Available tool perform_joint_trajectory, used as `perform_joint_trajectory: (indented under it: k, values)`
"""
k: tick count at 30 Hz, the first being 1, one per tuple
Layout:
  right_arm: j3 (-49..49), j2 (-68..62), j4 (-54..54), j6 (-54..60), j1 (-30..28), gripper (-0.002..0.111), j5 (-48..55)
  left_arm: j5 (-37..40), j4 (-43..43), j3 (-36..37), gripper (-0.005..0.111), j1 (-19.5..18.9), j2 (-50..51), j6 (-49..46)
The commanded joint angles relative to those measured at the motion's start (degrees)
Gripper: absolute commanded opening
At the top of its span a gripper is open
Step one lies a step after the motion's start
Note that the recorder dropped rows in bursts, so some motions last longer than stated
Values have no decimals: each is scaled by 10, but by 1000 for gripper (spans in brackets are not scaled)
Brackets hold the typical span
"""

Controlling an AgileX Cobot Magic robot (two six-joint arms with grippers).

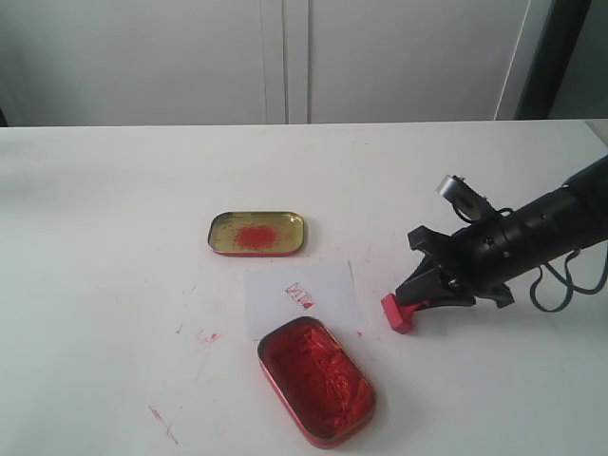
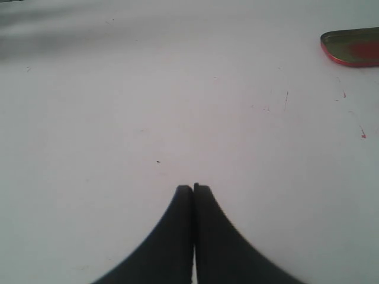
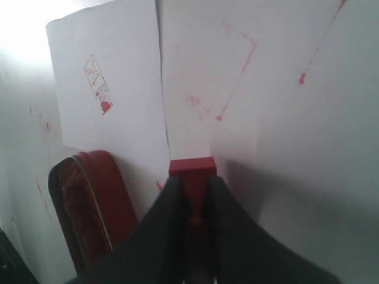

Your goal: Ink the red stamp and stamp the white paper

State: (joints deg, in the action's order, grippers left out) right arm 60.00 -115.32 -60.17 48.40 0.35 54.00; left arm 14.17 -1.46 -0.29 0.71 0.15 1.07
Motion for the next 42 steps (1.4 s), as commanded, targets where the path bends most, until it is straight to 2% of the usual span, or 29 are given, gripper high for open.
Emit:
perform_joint_trajectory:
  k: [1,4,14,22,33,35,41,42]
  values:
    - [-2,6,9,-3,-4,0,-11,-1,1,3,0,0,-1,0]
    - [-2,6,9,-7,-4,3,-16,-1,1,3,0,0,-1,0]
    - [-2,6,9,-25,-4,35,-55,-1,1,3,0,0,-1,0]
    - [-2,11,9,-53,-4,45,-111,-1,1,3,0,0,-1,0]
    - [-1,39,9,-66,-4,43,-142,-1,1,3,0,0,-1,0]
    - [-1,43,12,-64,-4,36,-142,-1,1,3,0,0,-1,0]
    - [-1,64,50,-63,-4,0,-136,-1,1,3,0,0,-1,0]
    - [-1,68,56,-63,-4,0,-136,-1,1,3,0,0,-1,0]
